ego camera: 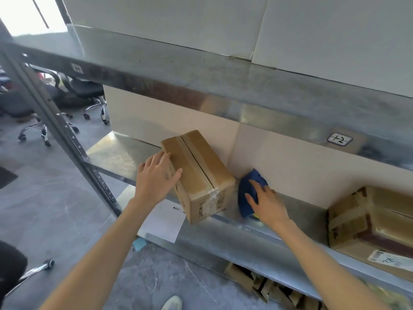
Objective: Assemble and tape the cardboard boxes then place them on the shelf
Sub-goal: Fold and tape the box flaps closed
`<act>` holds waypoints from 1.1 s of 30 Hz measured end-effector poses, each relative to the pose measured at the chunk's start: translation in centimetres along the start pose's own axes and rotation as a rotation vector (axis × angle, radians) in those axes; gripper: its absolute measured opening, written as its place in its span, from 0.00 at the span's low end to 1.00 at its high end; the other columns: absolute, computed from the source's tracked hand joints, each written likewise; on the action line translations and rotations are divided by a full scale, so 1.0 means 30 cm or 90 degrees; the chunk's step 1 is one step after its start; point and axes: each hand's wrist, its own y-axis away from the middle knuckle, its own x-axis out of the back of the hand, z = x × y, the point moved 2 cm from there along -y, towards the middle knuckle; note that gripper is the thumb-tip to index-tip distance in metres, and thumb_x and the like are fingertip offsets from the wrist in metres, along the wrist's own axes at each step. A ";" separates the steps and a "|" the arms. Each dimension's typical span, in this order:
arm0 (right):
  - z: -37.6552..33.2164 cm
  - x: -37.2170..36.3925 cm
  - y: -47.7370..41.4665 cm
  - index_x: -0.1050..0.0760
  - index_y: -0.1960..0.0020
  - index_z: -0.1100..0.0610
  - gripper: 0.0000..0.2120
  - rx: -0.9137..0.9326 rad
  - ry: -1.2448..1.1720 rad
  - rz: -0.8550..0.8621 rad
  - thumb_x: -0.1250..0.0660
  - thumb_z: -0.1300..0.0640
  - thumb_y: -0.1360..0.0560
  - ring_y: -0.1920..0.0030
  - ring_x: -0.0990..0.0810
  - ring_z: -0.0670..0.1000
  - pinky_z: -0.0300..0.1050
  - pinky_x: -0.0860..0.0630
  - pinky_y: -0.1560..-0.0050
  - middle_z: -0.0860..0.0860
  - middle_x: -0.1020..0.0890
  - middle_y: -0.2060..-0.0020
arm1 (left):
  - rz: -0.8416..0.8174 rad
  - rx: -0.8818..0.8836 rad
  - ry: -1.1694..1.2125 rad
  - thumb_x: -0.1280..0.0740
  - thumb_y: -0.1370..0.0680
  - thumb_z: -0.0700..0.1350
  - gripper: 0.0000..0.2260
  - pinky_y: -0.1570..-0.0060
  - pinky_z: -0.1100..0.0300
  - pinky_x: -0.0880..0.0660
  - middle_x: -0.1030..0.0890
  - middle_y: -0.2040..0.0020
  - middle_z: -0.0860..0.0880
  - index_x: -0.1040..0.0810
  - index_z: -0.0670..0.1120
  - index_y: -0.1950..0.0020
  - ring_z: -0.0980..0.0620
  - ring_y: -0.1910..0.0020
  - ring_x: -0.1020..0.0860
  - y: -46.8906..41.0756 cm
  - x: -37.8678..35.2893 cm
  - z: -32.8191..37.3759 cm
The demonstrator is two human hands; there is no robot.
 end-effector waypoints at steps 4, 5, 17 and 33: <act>-0.006 -0.041 -0.013 0.49 0.21 0.47 0.30 -0.024 -0.114 -0.081 0.42 0.44 0.19 0.65 0.23 0.50 0.43 0.32 0.72 0.50 0.22 0.64 | -0.013 0.002 -0.010 0.40 0.21 0.62 0.28 0.29 0.46 0.40 0.31 0.26 0.48 0.32 0.49 0.25 0.46 0.26 0.35 0.041 0.003 0.000; -0.009 -0.047 -0.021 0.51 0.21 0.47 0.31 -0.032 -0.135 -0.096 0.41 0.46 0.19 0.69 0.24 0.49 0.43 0.33 0.74 0.50 0.23 0.68 | -0.018 0.003 -0.014 0.40 0.21 0.63 0.28 0.29 0.46 0.40 0.32 0.25 0.49 0.33 0.50 0.25 0.46 0.26 0.35 0.048 0.005 -0.001; -0.009 -0.037 -0.110 0.55 0.20 0.48 0.38 -0.166 -0.380 -0.182 0.41 0.68 0.21 0.28 0.37 0.58 0.46 0.35 0.32 0.52 0.42 0.23 | -0.032 -0.018 -0.008 0.39 0.20 0.60 0.25 0.28 0.47 0.42 0.30 0.27 0.50 0.31 0.50 0.26 0.48 0.27 0.35 0.029 0.019 -0.025; -0.016 0.175 0.038 0.48 0.25 0.32 0.26 -0.109 -0.131 0.121 0.43 0.44 0.19 0.64 0.25 0.55 0.44 0.31 0.66 0.52 0.18 0.43 | -0.028 -0.099 0.086 0.36 0.20 0.55 0.23 0.28 0.49 0.41 0.29 0.28 0.50 0.29 0.48 0.27 0.48 0.27 0.34 0.040 0.043 0.020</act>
